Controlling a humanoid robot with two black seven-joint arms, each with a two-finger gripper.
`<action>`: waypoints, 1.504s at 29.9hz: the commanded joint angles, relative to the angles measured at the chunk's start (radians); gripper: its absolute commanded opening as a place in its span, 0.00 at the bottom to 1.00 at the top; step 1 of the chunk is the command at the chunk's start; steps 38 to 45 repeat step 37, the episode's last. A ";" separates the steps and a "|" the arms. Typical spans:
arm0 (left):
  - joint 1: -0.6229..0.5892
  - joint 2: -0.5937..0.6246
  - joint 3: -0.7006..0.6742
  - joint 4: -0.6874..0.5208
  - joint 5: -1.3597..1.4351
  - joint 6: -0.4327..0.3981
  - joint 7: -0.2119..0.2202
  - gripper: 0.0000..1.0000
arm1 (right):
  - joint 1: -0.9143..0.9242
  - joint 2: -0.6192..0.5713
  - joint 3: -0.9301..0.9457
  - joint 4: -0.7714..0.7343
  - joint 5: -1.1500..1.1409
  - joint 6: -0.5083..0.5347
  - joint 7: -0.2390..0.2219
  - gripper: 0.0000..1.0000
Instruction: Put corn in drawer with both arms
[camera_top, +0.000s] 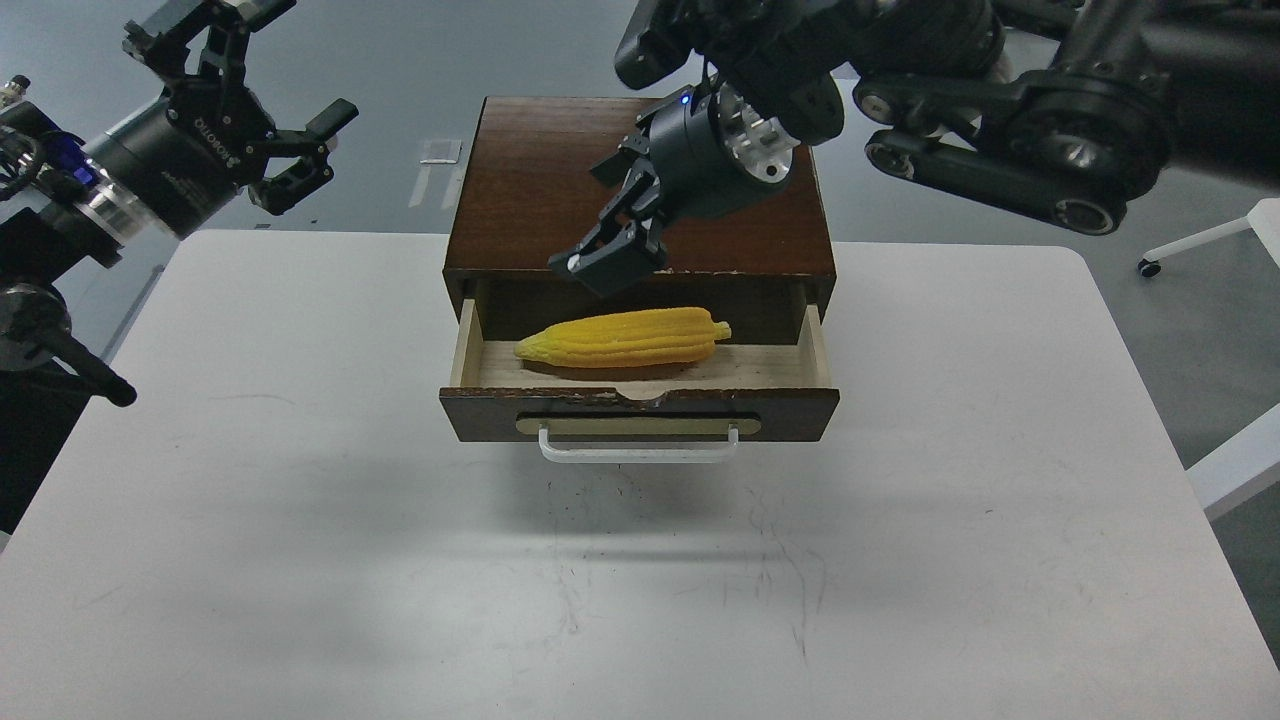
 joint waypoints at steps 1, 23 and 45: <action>0.000 -0.009 0.000 0.001 -0.002 0.000 0.000 0.99 | -0.074 -0.094 0.029 -0.026 0.315 -0.005 0.000 1.00; 0.081 -0.107 -0.029 0.039 -0.006 0.000 0.000 0.99 | -0.828 -0.258 0.416 -0.176 1.175 -0.071 0.000 1.00; 0.235 -0.148 -0.170 0.056 -0.003 0.000 0.048 0.99 | -0.937 -0.151 0.454 -0.225 1.203 -0.063 0.000 1.00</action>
